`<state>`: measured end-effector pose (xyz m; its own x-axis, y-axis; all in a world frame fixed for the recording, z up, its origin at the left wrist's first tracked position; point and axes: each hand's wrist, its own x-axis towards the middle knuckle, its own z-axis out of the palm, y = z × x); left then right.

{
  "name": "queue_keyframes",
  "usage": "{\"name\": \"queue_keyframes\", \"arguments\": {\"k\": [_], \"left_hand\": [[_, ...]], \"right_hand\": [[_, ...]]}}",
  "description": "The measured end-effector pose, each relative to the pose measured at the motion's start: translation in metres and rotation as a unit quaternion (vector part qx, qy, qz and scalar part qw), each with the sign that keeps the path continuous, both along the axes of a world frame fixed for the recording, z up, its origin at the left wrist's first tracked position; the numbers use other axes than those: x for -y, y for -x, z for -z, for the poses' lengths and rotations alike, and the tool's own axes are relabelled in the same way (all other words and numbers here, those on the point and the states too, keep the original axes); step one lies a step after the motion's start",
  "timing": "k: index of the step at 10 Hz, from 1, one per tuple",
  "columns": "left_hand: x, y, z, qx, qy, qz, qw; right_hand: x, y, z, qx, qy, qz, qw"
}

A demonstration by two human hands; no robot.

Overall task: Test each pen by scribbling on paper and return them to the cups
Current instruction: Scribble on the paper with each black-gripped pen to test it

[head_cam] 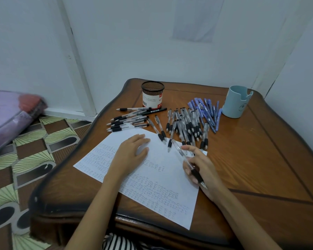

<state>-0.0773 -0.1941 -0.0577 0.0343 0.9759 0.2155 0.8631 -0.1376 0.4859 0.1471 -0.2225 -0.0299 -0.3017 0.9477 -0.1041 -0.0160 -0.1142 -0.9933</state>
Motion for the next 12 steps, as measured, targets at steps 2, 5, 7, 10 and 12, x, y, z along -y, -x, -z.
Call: {"name": "queue_keyframes", "arguments": {"k": [2,5,7,10,12], "left_hand": [[0.0,0.0,0.0,0.002,-0.002,0.001,1.0],[0.0,0.0,0.0,0.002,0.003,-0.002,1.0],[0.0,0.001,0.001,0.004,0.004,-0.002,1.0],[0.0,0.001,0.0,0.012,0.003,0.004,1.0],[0.001,0.0,0.0,0.013,0.001,0.003,1.0]], "right_hand": [[-0.001,0.001,0.003,-0.037,-0.021,-0.028,0.999],[-0.008,-0.015,0.003,-0.291,0.167,-0.179,0.925],[-0.007,-0.01,0.003,-0.279,0.193,-0.176,0.924],[-0.006,-0.009,0.002,-0.288,0.196,-0.154,0.925],[-0.003,-0.006,0.0,-0.207,0.147,-0.135,0.958]]}}
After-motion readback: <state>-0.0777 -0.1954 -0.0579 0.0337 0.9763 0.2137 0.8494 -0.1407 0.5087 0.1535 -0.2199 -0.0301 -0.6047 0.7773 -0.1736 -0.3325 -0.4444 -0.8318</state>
